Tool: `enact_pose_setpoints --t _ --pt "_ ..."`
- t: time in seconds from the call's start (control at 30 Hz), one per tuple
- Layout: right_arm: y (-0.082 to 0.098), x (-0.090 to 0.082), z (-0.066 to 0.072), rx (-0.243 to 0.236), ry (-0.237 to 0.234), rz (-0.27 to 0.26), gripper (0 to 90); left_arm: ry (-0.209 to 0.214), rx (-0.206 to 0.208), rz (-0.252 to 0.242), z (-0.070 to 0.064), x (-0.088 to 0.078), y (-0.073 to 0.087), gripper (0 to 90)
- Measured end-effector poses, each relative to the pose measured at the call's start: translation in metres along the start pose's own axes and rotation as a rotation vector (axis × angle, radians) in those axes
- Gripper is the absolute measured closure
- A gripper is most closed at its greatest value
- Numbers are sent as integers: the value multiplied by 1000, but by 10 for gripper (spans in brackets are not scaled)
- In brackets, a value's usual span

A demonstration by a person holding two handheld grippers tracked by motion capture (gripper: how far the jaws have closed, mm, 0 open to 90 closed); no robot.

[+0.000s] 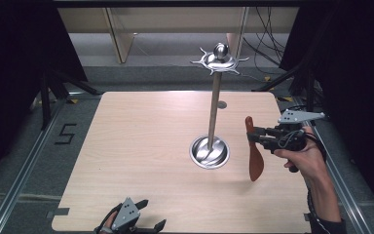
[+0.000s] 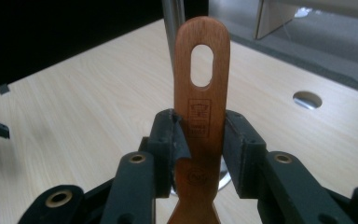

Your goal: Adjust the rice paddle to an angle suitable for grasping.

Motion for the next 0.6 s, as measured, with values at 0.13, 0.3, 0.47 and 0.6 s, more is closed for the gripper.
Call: enact_pose_setpoints --t 0.13,0.3,0.47,0.6 --pt "-11 -3 7 -49 -29 -13 670 -7 -4 0 0 0 0 147" --pt "-24 -1 17 -104 -11 -67 671 -4 7 11 1 0 0 147" --pt "-36 -1 24 -126 -32 -78 671 -7 7 7 1 0 0 147" --pt "-43 -1 28 -125 -35 -103 671 -8 8 7 1 -1 0 147"
Point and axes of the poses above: each handheld gripper's, and its own axes: x roughly forward along the jaws, y roughly out of its underside, z roughly to its left, the point moved 3 cm from there along x, roughly forward along the jaws, and after that the axes turned 13 degrees about -z, right-handed, at the moved point
